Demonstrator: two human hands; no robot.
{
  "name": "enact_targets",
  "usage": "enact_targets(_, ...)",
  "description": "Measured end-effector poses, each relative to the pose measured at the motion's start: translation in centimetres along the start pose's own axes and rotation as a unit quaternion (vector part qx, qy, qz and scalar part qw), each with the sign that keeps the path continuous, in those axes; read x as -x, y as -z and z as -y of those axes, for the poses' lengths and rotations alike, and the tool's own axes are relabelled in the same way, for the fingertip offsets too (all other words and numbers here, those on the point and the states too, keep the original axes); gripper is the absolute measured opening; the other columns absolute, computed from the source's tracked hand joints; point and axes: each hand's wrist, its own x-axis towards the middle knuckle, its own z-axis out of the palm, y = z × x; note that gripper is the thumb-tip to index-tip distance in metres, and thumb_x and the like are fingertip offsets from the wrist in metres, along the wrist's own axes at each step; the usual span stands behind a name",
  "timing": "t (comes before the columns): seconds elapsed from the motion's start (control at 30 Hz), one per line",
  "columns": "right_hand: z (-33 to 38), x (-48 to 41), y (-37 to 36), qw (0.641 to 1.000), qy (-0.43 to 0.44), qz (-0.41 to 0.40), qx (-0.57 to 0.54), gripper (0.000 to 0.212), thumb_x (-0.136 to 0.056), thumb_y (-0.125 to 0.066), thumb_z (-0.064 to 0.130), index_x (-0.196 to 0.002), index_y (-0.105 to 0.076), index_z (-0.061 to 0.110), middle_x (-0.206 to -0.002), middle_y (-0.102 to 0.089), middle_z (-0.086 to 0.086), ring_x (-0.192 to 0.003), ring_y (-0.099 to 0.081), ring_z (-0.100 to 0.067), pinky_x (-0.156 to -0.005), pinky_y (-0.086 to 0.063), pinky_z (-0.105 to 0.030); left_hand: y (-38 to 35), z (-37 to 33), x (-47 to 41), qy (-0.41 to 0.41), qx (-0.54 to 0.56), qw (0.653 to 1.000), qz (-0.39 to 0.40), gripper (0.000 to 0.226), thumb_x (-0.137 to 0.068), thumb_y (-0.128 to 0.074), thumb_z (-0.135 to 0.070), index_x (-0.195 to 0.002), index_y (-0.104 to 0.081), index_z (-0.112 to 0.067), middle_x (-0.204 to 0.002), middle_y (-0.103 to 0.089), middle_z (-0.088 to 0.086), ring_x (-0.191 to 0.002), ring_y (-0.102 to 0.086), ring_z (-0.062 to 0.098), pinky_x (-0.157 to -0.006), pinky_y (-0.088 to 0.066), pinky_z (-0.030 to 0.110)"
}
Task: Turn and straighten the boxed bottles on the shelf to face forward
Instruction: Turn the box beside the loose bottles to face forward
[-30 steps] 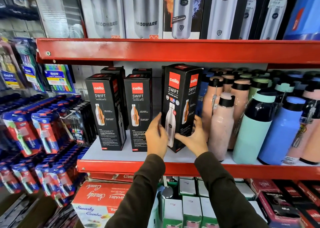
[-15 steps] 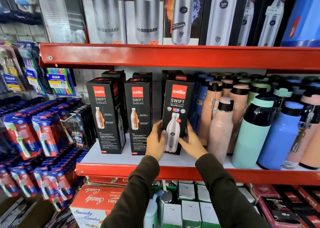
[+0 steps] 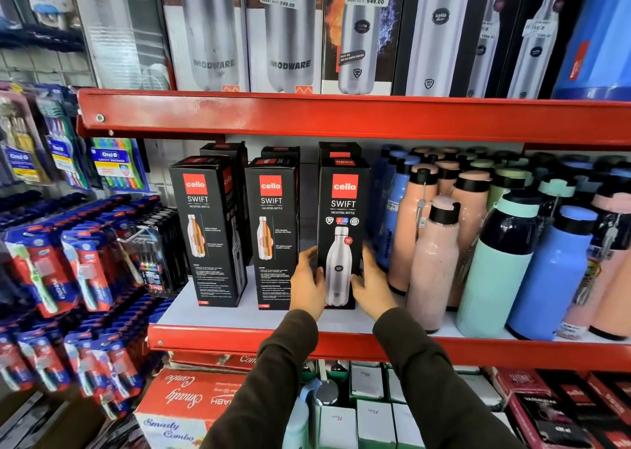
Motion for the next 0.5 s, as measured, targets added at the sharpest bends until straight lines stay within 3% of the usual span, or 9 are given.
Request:
enact_targets(0.17,-0.4,-0.1,-0.2,1.0,0.009,-0.023,0.008,0.081,-0.089,-0.048,-0.006,-0.152,-0.012,0.029,-0.155,-0.034,-0.002,-0.138,-0.033,-0.009,-0.117,-0.027,-0.032,-0.3,0.1,-0.1,0.007,-0.007,1.0,0.004,0.044,-0.095,-0.046,-0.002,-0.135,-0.042,-0.021,-0.133,-0.06,0.005,-0.122,-0.058,0.019,-0.108,-0.046,0.036)
enact_targets(0.37,-0.1,0.4,-0.7,0.998,0.002,-0.064,-0.002,0.075,-0.088,-0.05,-0.006,-0.15,-0.022,0.026,-0.149,-0.041,-0.002,-0.131,-0.035,-0.005,-0.112,-0.029,-0.027,-0.5,-0.2,0.4,0.013,-0.006,1.0,-0.008,0.044,-0.096,-0.042,-0.001,-0.138,-0.041,-0.013,-0.134,-0.059,0.011,-0.123,-0.057,0.027,-0.1,-0.041,0.026)
enact_targets(0.5,0.0,0.7,-1.0,0.991,0.006,-0.132,-0.016,0.064,-0.085,-0.055,-0.007,-0.14,-0.039,0.022,-0.14,-0.052,-0.005,-0.129,-0.049,-0.018,-0.11,-0.04,-0.034,-0.3,-0.2,1.0,0.003,-0.01,1.0,0.001,0.047,-0.098,-0.042,-0.005,-0.144,-0.036,-0.011,-0.142,-0.053,0.011,-0.131,-0.052,0.026,-0.108,-0.039,0.028)
